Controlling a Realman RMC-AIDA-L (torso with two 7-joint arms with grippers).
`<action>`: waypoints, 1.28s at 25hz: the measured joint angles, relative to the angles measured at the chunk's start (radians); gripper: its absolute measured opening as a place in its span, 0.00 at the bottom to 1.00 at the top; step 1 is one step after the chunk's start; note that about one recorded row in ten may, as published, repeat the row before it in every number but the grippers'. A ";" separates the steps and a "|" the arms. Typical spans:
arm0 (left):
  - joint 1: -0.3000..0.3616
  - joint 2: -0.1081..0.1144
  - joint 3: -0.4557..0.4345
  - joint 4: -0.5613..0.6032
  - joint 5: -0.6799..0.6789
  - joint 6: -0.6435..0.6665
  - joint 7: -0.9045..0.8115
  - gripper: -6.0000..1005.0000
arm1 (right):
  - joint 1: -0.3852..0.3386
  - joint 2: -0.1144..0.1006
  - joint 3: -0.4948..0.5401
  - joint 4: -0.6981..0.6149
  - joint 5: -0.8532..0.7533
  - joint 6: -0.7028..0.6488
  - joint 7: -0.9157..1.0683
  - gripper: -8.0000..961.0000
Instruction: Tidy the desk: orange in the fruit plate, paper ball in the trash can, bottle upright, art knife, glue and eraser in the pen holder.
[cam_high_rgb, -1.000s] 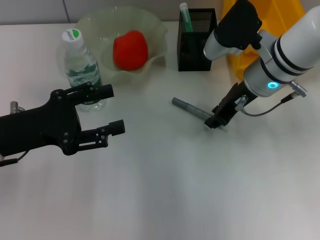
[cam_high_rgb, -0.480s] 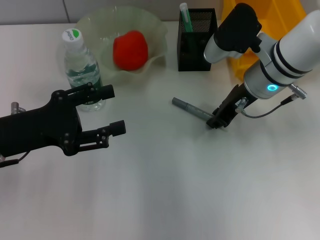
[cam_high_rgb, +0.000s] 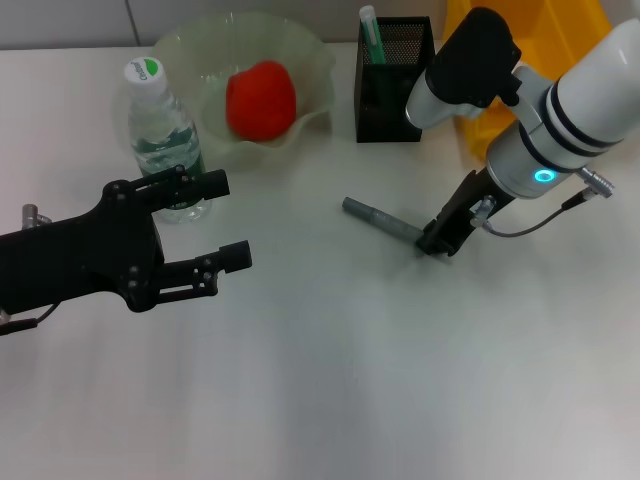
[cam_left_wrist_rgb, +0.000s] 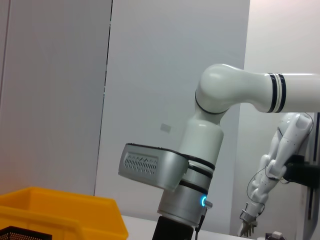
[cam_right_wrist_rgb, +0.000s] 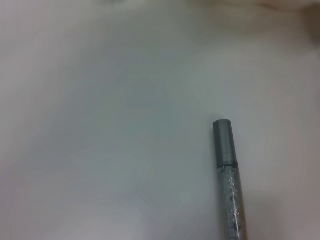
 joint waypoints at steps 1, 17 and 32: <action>0.000 0.000 0.000 0.000 0.000 0.000 0.000 0.79 | -0.001 0.000 0.001 -0.011 0.000 -0.009 0.002 0.20; 0.001 0.000 -0.006 0.000 0.000 0.011 0.016 0.79 | -0.152 -0.003 -0.021 -0.644 -0.143 -0.292 -0.115 0.15; 0.001 0.000 -0.017 0.000 0.000 0.010 0.020 0.79 | -0.297 0.001 -0.111 -0.925 -0.346 -0.163 -0.306 0.15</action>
